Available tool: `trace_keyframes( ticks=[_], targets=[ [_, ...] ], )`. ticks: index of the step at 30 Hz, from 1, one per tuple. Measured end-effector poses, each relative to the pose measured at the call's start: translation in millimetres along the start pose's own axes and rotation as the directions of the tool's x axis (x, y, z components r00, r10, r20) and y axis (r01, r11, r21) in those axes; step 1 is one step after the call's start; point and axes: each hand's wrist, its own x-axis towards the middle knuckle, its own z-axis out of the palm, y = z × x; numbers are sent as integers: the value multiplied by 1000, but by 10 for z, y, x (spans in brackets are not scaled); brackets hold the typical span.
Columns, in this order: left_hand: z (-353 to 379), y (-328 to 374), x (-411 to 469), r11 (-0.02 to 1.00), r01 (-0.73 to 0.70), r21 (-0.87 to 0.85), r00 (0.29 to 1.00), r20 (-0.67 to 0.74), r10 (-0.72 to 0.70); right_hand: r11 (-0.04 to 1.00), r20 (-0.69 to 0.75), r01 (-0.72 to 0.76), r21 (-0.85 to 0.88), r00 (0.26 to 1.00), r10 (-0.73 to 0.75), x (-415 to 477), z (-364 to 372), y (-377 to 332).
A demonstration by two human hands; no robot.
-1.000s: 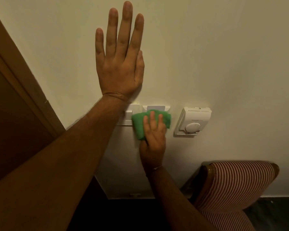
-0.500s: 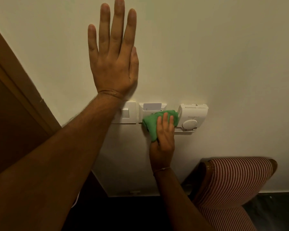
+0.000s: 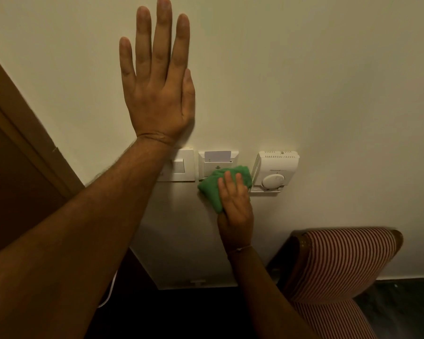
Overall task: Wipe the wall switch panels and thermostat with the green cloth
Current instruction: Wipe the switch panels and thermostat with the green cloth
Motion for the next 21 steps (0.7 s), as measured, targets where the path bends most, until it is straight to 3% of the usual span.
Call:
trace_keyframes(
  ticks=[8, 11, 16, 21],
  targets=[
    [-248, 165, 96, 990, -54, 129, 998, -10, 56, 989, 115, -127, 71, 986, 118, 17, -169, -86],
    [-483, 273, 116, 982, -72, 176, 995, 86, 57, 988, 138, -104, 110, 986, 88, 82, -349, -172],
    [-830, 424, 3, 987, 16, 158, 955, 289, -62, 985, -94, 44, 169, 995, -28, 669, -854, -342],
    [-1028, 705, -330, 977, 145, 157, 908, 371, -194, 987, -276, 90, 133, 960, -50, 1263, -1452, -177]
  ],
)
